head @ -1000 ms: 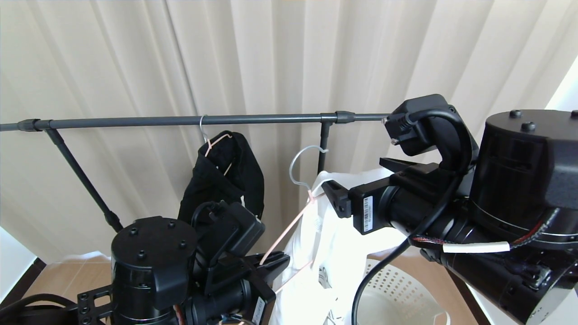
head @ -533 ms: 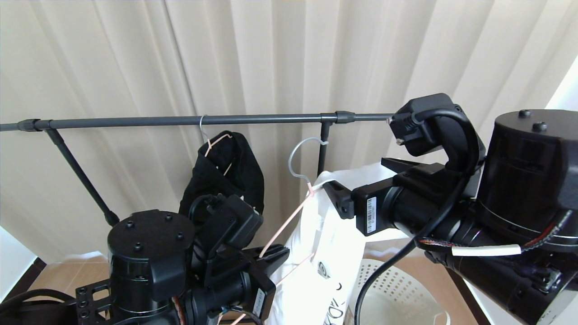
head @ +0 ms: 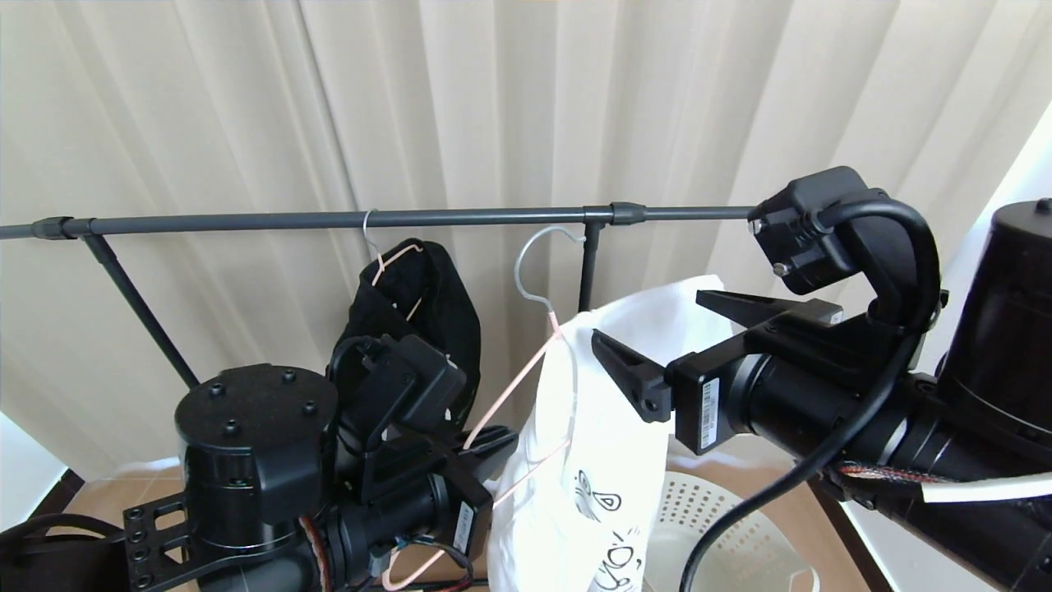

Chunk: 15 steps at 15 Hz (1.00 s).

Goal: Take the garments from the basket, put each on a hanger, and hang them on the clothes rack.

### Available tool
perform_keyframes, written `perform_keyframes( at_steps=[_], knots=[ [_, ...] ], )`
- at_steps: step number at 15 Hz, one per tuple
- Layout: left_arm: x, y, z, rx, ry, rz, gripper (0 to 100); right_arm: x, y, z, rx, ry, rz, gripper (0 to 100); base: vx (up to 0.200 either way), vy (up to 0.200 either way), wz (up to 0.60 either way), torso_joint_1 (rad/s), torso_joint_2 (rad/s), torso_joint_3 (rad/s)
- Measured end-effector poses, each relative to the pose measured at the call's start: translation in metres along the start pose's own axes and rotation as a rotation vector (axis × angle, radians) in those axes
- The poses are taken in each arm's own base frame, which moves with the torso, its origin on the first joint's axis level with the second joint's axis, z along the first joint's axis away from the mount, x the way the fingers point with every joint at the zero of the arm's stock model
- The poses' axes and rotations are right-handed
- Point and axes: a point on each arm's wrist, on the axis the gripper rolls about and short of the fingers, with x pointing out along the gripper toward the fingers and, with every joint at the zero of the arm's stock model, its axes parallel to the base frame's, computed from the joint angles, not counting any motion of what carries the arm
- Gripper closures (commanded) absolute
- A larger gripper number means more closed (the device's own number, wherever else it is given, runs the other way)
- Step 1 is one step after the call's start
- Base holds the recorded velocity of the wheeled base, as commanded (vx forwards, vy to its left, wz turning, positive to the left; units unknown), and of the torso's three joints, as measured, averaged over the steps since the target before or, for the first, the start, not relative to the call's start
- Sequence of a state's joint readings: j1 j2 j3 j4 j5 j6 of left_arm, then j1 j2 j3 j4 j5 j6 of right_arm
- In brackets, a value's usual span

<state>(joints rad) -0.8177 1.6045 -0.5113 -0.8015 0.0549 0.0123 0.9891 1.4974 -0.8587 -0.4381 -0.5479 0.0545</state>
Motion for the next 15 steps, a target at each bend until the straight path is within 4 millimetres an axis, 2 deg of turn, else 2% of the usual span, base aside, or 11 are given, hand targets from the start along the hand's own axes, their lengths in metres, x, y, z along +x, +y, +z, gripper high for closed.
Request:
perform_keyframes(
  at_steps=[3, 5, 9, 11, 13, 15],
  knots=[
    [-0.005, 0.004, -0.001, 0.024, -0.004, 0.014, 100, -0.01, -0.005, -0.008, -0.074, 0.016, 0.081, 0, 0.0, 0.0, 0.0, 0.0, 0.0, 0.0],
    [-0.01, 0.006, -0.01, 0.029, 0.017, 0.016, 100, -0.02, -0.012, -0.015, -0.142, 0.025, 0.127, 0, 0.0, 0.0, 0.0, 0.0, 0.0, 0.0],
    [-0.03, 0.011, -0.027, 0.085, 0.026, -0.044, 100, -0.028, -0.043, -0.027, -0.265, 0.07, 0.212, 0, 0.0, 0.0, 0.0, 0.0, 0.0, 0.0],
    [-0.043, 0.016, -0.04, 0.139, 0.049, -0.084, 100, -0.034, -0.061, -0.032, -0.359, 0.15, 0.283, 0, 0.0, 0.0, 0.0, 0.0, 0.0, 0.0],
    [-0.059, 0.019, -0.051, 0.165, 0.06, -0.138, 100, -0.043, -0.077, -0.027, -0.432, 0.243, 0.365, 0, 0.0, 0.0, 0.0, 0.0, 0.0, 0.0],
    [-0.067, 0.02, -0.056, 0.166, 0.066, -0.139, 100, -0.05, -0.088, -0.013, -0.481, 0.281, 0.45, 0, 0.0, 0.0, 0.0, 0.0, 0.0, 0.0]
  ],
)
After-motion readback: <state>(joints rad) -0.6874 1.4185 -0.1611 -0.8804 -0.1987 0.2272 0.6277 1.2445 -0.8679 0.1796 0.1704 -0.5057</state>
